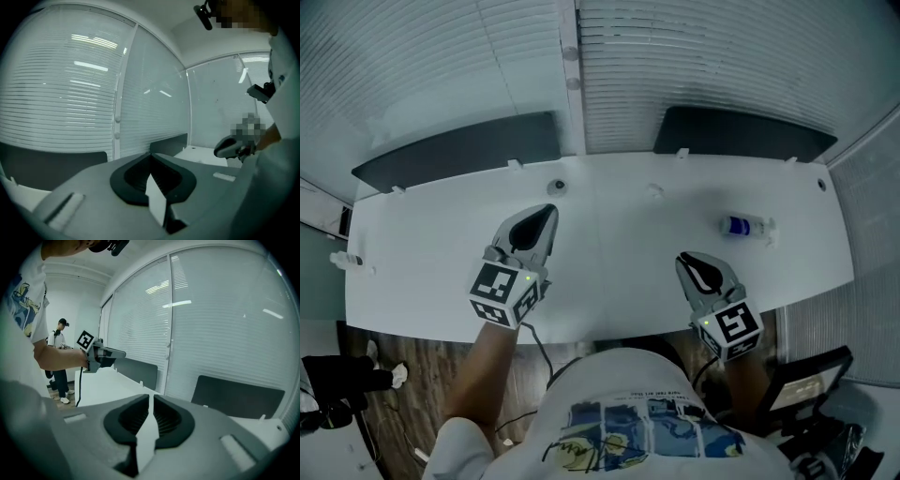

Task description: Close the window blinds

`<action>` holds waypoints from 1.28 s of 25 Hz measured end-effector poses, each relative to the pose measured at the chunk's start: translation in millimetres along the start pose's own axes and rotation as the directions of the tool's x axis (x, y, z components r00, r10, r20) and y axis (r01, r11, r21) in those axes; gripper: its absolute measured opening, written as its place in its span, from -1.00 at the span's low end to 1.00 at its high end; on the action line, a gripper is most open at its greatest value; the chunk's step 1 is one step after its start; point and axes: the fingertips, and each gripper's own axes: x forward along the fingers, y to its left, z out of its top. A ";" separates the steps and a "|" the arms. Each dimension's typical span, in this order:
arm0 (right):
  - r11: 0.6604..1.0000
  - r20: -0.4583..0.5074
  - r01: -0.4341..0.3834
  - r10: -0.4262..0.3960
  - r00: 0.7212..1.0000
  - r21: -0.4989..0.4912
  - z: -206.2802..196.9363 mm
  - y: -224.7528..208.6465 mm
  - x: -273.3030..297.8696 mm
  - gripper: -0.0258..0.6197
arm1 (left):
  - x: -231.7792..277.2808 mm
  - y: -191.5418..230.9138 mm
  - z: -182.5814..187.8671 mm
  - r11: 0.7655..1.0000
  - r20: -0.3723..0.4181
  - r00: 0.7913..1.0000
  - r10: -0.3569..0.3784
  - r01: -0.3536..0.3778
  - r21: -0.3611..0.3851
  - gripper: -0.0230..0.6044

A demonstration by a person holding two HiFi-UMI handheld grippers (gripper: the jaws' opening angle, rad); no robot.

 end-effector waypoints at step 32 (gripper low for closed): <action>0.999 0.079 -0.033 0.034 0.996 -0.010 -21.9 126.8 -133.7 -0.86 | -190.9 -182.6 -38.8 0.992 -0.010 0.992 -0.125 0.124 -0.015 -0.91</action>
